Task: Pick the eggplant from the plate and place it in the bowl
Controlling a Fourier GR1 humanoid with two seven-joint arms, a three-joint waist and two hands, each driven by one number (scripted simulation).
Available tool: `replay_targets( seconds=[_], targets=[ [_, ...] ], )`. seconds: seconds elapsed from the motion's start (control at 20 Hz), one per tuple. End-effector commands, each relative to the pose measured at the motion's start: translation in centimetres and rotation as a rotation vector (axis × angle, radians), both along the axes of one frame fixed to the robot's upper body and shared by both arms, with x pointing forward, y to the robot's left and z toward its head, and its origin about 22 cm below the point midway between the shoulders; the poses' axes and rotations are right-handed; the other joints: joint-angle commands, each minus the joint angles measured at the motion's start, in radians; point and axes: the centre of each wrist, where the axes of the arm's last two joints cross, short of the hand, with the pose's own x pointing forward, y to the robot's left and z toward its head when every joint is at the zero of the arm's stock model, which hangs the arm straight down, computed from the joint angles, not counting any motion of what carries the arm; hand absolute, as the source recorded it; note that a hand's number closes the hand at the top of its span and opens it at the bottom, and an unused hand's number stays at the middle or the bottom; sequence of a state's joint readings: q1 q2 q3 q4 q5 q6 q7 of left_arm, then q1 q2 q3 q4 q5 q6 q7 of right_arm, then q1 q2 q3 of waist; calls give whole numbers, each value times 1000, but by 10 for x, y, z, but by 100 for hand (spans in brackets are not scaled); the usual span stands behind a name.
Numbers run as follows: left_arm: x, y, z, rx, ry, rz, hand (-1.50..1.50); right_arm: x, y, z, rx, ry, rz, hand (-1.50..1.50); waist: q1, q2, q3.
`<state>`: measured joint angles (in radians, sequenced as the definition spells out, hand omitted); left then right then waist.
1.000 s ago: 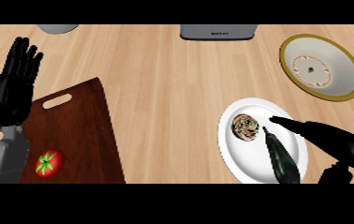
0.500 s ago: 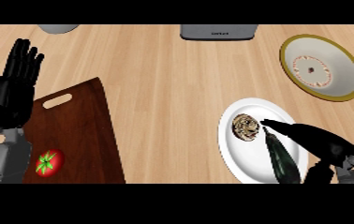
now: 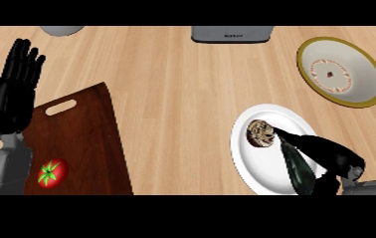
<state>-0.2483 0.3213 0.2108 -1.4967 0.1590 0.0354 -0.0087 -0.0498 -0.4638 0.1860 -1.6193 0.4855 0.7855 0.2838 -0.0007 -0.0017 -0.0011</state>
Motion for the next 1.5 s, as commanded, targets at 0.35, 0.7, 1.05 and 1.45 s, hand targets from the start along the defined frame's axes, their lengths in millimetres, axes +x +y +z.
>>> replay_targets(
  seconds=[0.35,0.7,1.05,1.45],
  targets=[
    [0,-8,5,-1,-6,-3,0,2,1,-52,-87,42,5,-150,5,3,2],
    [-8,-14,-10,-2,-7,6,0,14,19,-35,-7,-124,17,150,5,1,1],
    [-1,4,3,9,-7,5,0,7,-129,15,-119,-274,-94,150,10,6,6],
    [1,4,1,-9,-19,12,0,-13,-241,103,-289,-479,-282,150,-4,29,20]
  ],
)
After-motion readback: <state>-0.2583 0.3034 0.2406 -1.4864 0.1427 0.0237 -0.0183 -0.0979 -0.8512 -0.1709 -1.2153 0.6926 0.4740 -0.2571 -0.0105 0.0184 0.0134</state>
